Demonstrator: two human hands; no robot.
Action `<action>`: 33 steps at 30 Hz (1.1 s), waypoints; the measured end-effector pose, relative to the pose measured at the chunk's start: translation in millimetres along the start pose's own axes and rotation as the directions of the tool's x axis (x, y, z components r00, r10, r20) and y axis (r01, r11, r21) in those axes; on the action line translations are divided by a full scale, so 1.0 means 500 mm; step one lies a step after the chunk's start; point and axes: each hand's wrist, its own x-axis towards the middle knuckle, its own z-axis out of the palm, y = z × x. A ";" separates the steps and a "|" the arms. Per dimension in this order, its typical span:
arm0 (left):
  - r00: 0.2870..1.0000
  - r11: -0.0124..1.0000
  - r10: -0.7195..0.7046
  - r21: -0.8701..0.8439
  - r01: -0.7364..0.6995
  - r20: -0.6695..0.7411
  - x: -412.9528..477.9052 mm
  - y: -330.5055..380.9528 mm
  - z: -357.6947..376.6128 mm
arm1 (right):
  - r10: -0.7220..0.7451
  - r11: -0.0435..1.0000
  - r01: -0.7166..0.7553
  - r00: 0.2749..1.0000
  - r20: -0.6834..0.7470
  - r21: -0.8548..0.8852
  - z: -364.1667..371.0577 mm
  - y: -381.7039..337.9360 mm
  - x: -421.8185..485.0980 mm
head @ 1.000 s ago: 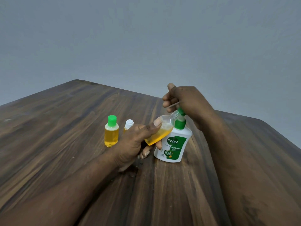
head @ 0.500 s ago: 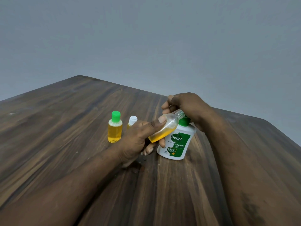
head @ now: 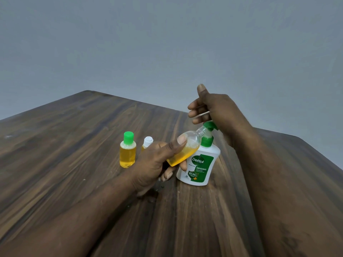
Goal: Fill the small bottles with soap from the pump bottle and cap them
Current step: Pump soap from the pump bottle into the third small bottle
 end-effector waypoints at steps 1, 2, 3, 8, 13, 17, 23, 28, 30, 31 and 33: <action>1.000 1.000 0.002 0.002 -0.002 0.001 -0.001 0.000 0.000 | 0.002 1.000 -0.002 1.000 -0.026 -0.001 -0.001 0.002 0.003; 1.000 1.000 0.005 0.003 -0.005 0.003 -0.001 0.001 0.000 | 0.005 1.000 -0.005 0.999 -0.034 -0.007 0.000 0.005 0.005; 1.000 1.000 0.009 0.004 -0.009 0.003 -0.001 0.002 0.001 | 0.010 1.000 -0.010 1.000 -0.023 -0.018 0.003 0.008 0.007; 0.999 1.000 0.006 -0.005 -0.006 -0.032 -0.003 0.006 0.001 | 0.079 0.992 -0.065 0.987 0.137 -0.107 0.018 0.024 0.005; 0.998 1.000 0.007 -0.003 -0.008 -0.067 -0.003 0.005 0.000 | 0.103 0.964 -0.061 0.983 0.154 -0.257 0.025 0.027 -0.001; 0.998 1.000 0.004 -0.007 -0.005 -0.068 -0.004 0.005 0.001 | 0.085 0.970 -0.053 0.988 0.126 -0.238 0.025 0.025 -0.002; 0.998 1.000 0.009 -0.015 -0.010 -0.066 -0.003 0.005 -0.001 | 0.024 0.993 -0.018 0.998 0.055 -0.114 0.021 0.018 0.001; 0.999 1.000 0.002 -0.013 -0.003 -0.033 -0.003 0.004 0.000 | 0.032 0.999 -0.032 0.999 0.039 0.004 -0.001 0.004 -0.001; 0.999 1.000 0.005 -0.009 -0.005 -0.033 -0.003 0.004 0.000 | 0.037 0.999 -0.037 0.999 -0.015 -0.012 -0.004 0.003 0.003; 0.999 1.000 0.007 -0.006 -0.007 -0.036 -0.004 0.005 0.000 | 0.037 0.999 -0.038 0.999 -0.017 -0.030 -0.001 0.006 0.005; 0.999 1.000 0.009 0.000 -0.009 -0.043 -0.004 0.006 0.002 | 0.065 0.996 -0.062 0.997 0.043 -0.070 0.006 0.016 0.007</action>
